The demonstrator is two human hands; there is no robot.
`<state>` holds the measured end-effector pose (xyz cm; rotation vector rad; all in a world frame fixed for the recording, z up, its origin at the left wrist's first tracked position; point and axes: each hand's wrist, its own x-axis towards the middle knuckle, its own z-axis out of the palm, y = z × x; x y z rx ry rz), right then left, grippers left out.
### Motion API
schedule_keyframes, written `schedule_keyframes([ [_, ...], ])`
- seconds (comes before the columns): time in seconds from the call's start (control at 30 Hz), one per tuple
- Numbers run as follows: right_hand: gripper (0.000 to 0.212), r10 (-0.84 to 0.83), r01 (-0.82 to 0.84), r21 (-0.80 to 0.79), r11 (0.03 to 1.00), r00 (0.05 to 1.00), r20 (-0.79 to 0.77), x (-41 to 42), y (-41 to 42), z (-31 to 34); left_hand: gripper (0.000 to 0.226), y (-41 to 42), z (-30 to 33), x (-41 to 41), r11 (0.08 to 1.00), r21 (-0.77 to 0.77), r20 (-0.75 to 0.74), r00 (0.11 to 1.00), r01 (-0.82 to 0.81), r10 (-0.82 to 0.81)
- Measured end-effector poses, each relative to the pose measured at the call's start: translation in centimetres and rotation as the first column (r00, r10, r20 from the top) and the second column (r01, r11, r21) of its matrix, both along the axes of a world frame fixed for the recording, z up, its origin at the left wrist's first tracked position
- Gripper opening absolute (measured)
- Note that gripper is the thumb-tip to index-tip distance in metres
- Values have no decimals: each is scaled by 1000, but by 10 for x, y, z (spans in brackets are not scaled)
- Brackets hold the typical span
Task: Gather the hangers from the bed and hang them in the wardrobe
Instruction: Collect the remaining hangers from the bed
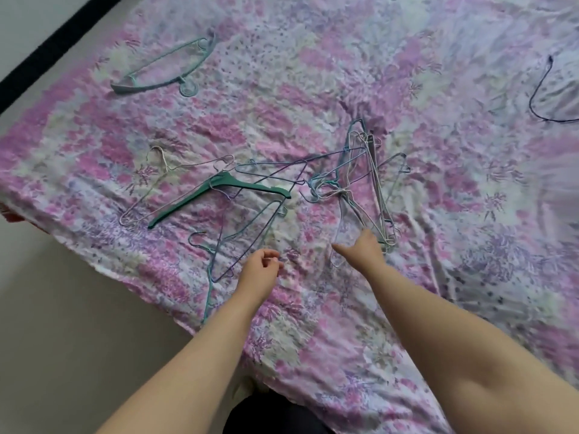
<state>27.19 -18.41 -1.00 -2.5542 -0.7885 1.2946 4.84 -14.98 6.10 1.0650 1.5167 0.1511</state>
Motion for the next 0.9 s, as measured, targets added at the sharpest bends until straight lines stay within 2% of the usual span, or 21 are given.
schedule_keyframes([
  [0.17, 116, 132, -118, -113, 987, 983, 130, 45, 49, -62, 14, 22, -51, 16, 998, -44, -89, 995, -38, 34],
  [0.33, 119, -26, 31, -37, 999, 992, 125, 71, 93, -104, 17, 24, -86, 16, 996, -66, -190, 981, -61, 48],
  [0.43, 128, 118, -103, -152, 983, 989, 93, 65, 98, -128, 16, 26, -98, 16, 995, -89, -205, 978, -55, 36],
  [0.5, 126, 213, -181, -220, 958, 968, 131, 53, 95, -139, 16, 30, -103, 16, 993, -102, -209, 977, -55, 32],
  [0.57, 106, 245, -185, -269, 945, 947, 208, 46, 87, -145, 16, 36, -108, 16, 990, -123, -199, 979, -64, 38],
  [0.63, 81, 121, -62, -305, 950, 976, 179, 41, 79, -145, 18, 43, -109, 16, 990, -132, -192, 981, -56, 30],
  [0.7, 71, -3, 43, -353, 935, 993, 114, 36, 66, -142, 21, 51, -110, 16, 990, -133, -181, 983, -53, 28],
  [0.8, 27, -64, 71, -222, 972, 997, 38, 26, 50, -131, 21, 64, -108, 17, 993, -110, -170, 985, -41, 22],
  [0.9, 19, -147, 141, -113, 984, 988, -50, 11, 36, -116, 19, 78, -101, 20, 998, -44, -132, 990, -53, 47],
])
